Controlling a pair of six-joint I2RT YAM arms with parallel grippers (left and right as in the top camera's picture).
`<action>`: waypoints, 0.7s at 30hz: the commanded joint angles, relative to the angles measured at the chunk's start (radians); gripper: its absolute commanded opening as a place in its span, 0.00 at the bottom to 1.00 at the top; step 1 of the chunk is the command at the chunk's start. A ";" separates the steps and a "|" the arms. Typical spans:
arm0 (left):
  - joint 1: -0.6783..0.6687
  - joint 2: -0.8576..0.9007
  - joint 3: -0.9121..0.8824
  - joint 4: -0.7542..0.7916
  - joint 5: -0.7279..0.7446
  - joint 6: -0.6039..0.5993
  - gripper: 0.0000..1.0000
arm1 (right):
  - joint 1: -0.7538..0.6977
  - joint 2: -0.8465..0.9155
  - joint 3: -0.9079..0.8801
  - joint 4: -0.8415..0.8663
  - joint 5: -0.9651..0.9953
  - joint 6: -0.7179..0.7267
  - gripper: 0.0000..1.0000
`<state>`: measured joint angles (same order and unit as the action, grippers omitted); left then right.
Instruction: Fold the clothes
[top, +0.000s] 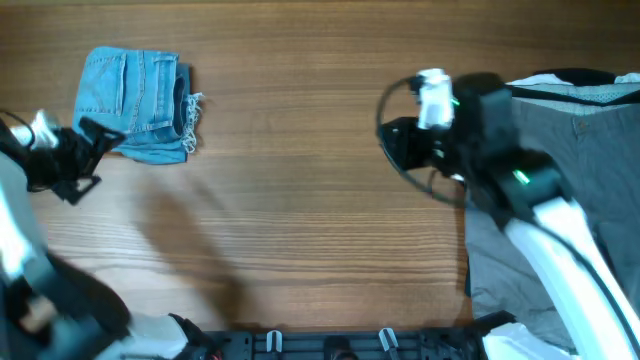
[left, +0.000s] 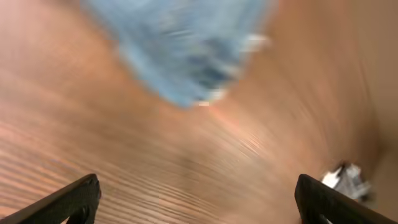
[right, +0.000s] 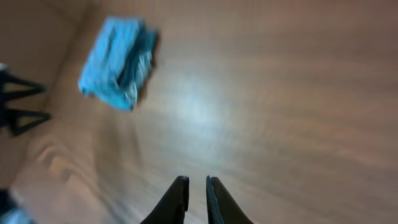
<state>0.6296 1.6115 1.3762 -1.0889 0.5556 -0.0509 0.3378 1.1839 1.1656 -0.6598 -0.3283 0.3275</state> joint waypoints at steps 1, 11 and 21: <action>-0.163 -0.313 0.031 -0.011 0.029 0.247 1.00 | 0.003 -0.223 0.000 -0.004 0.173 -0.080 0.18; -0.325 -0.750 0.031 -0.203 -0.224 0.246 1.00 | 0.003 -0.568 -0.001 -0.201 0.179 -0.117 1.00; -0.325 -0.810 0.031 -0.210 -0.221 0.246 1.00 | 0.003 -0.562 -0.001 -0.259 0.183 -0.119 1.00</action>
<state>0.3092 0.8040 1.4071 -1.2991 0.3447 0.1791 0.3378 0.6178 1.1660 -0.8989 -0.1745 0.2249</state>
